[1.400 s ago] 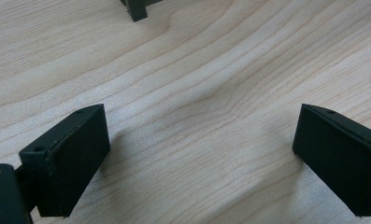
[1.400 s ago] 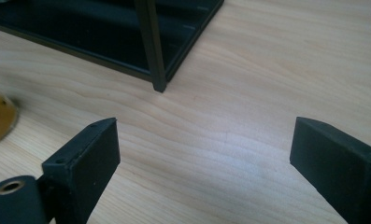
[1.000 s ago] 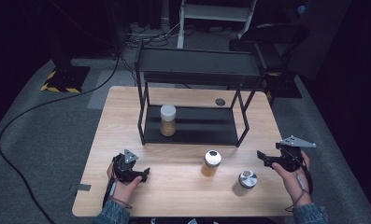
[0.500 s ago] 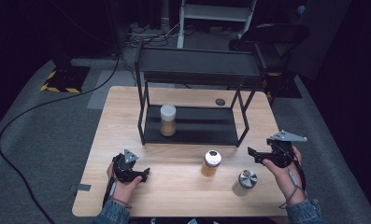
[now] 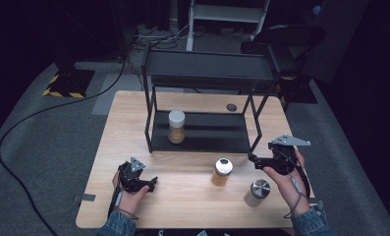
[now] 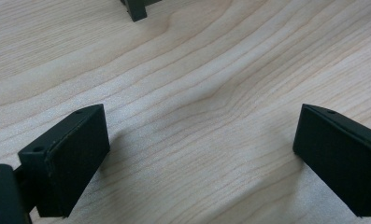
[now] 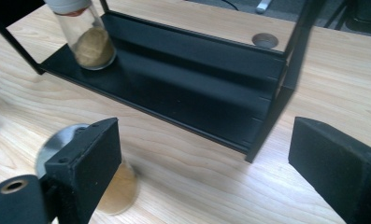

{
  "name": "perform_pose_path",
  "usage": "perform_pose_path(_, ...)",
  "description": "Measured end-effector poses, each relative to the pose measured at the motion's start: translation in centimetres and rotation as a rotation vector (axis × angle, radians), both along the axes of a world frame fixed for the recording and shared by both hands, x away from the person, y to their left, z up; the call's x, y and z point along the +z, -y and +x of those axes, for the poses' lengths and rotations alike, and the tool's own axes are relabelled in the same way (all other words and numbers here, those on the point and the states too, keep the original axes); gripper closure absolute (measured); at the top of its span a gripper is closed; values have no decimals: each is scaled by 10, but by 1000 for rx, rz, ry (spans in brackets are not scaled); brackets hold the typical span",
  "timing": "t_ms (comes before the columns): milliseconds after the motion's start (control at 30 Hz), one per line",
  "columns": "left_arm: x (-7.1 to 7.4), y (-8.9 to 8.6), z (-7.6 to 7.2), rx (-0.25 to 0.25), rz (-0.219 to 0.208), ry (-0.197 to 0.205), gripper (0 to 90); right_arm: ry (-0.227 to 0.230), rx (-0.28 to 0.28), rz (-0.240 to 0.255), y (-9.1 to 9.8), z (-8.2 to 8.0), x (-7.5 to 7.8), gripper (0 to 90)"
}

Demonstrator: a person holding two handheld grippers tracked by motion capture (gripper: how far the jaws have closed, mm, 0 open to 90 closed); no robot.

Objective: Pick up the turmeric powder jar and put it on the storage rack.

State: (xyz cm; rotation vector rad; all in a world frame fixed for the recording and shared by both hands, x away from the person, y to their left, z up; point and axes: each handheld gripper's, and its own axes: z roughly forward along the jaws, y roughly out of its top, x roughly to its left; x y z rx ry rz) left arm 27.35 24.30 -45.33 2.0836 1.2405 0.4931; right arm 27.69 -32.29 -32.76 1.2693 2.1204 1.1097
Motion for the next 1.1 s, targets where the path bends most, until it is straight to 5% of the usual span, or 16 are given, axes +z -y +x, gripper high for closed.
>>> perform_pose_path(600,0,0,0,0,0,-1,32,24,74,-2,-37,-2,1,96)
perform_pose_path(1100,0,0,0,-1,0,-1,32,-1,128,1,-63,1,-4,84)
